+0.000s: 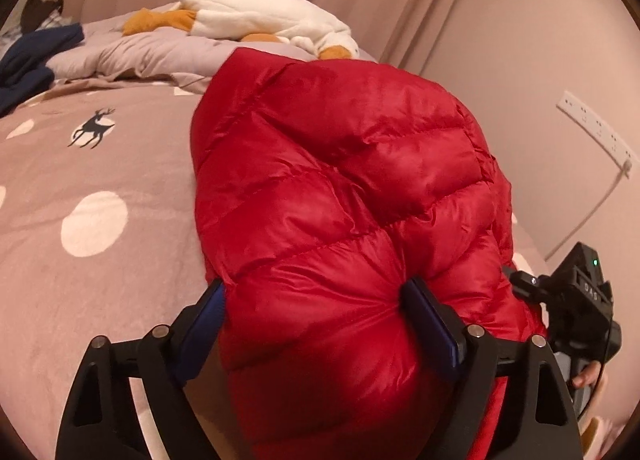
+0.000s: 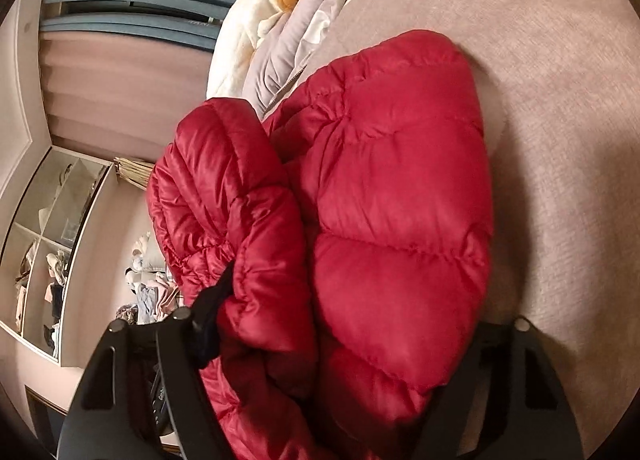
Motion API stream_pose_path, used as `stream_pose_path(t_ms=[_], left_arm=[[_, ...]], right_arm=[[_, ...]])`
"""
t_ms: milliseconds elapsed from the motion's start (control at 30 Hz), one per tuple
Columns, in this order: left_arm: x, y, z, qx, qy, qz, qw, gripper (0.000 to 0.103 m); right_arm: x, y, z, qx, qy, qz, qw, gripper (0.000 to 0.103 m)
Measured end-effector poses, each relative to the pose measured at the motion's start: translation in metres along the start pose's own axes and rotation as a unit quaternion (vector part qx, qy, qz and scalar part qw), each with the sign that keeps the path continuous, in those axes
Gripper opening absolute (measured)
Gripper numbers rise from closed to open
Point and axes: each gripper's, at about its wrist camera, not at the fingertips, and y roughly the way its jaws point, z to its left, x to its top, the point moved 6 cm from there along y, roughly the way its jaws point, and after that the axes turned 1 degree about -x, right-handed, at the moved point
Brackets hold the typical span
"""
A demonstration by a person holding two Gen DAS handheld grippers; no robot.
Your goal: Fold large clothes
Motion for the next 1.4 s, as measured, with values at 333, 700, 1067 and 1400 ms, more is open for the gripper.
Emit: stream_pose_path(t_ms=[333,700,1067,1400], left_arm=[[-0.006,0.003,0.003,-0.036,-0.012,0.024,0.9990,0.081],[0.000,-0.015,-0.004,-0.048,-0.011,0.013,0.9987,0.072],[0.027,-0.057,-0.024,-0.080,-0.005,-0.043,0.9958,0.068],[0.043,-0.108,-0.045,-0.060,0.032,-0.105,0.9921,0.067]], right_arm=[[0.001,0.000,-0.001,-0.013,-0.015,-0.005,1.000,0.069],[0.002,-0.013,0.027,0.069,-0.047,-0.022,0.996,0.054],[0.003,-0.038,0.070,0.151,-0.086,-0.050,0.983,0.052],[-0.003,-0.058,0.109,0.189,-0.126,-0.067,0.971,0.053]])
